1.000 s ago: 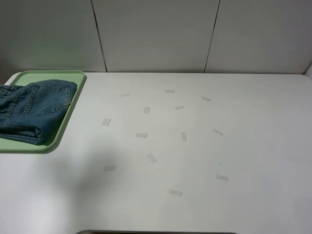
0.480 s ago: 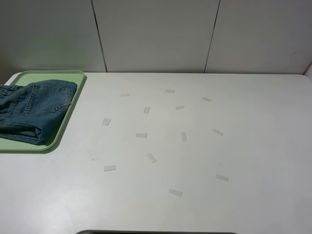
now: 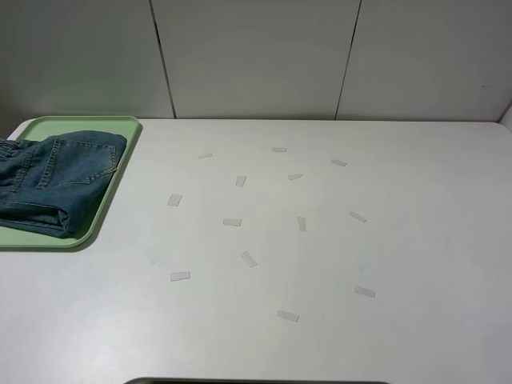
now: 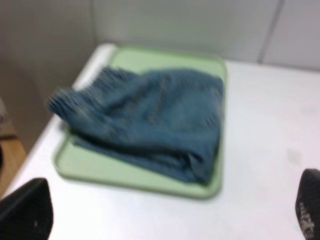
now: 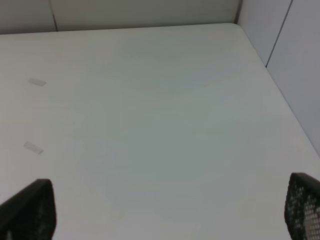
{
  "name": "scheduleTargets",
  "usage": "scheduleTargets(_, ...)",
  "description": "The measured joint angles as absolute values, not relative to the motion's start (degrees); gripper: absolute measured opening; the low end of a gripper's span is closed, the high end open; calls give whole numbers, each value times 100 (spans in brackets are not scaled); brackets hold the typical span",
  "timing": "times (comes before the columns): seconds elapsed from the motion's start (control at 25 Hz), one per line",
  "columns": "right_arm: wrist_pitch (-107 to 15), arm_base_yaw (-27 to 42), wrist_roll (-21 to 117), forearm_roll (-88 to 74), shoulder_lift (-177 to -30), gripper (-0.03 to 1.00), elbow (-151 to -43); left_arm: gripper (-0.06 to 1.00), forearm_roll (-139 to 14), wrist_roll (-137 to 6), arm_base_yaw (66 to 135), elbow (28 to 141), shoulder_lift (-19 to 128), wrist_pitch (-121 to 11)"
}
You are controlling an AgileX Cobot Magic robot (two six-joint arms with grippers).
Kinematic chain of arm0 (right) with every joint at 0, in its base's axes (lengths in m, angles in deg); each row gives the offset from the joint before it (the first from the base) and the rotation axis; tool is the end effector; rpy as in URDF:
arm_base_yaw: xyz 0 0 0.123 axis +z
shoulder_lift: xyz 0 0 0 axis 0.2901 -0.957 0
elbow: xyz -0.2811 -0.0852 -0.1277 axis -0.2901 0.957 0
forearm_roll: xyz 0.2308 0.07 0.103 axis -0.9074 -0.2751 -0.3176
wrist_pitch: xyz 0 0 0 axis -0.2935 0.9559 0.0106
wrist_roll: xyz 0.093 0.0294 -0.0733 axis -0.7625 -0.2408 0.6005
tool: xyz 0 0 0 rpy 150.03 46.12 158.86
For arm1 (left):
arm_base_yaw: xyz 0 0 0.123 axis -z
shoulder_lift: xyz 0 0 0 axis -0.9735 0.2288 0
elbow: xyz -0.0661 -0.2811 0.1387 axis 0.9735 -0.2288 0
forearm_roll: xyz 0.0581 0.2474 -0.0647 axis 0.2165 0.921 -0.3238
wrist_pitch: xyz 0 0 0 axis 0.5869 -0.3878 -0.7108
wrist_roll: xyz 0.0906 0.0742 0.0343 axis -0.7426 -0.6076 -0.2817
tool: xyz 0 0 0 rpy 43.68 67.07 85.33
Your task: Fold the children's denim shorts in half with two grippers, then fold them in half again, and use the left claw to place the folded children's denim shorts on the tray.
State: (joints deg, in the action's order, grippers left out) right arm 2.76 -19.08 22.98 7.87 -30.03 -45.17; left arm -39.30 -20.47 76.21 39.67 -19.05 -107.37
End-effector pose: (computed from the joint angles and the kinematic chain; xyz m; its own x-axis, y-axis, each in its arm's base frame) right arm -0.0023 -0.0129 0.2718 -0.4158 -0.0170 -0.9093 0.1221 0.9897 -0.0743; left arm -0.0151 0.0165 0.3097 -0.2629 -0.1027 -0.9593 -0.1678 0.9840 -0.0594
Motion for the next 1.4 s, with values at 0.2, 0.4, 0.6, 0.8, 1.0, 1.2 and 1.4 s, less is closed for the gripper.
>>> scheduleTargets(0.2, 276, -1908, 2298, 782, -3003, 69, -4517, 97, -4271, -2425, 7621, 3921, -1905, -11126)
scheduleTargets(0.4, 276, -1908, 2298, 782, -3003, 69, -4517, 97, -4491, -2656, 7621, 3490, -1905, -11218)
scheduleTargets(0.6, 276, -1908, 2298, 782, -3003, 69, -4517, 97, -4664, -2683, 7621, 3266, -1905, -11201)
scheduleTargets(0.8, 276, -1908, 2298, 782, -3003, 69, -4517, 97, -4664, -2698, 7936, 3266, -1905, -11195)
scheduleTargets(1.0, 276, -1908, 2298, 782, -3003, 69, -4517, 96, -4664, -2698, 8265, 3266, -1905, -11195)
scheduleTargets(1.2, 276, -1908, 2298, 782, -3003, 69, -4517, 96, -4669, -2698, 8353, 3266, -1905, -11195)
scheduleTargets(1.4, 276, -1908, 2298, 782, -3003, 69, -4517, 96, -4669, -2698, 8356, 3266, -1905, -11195)
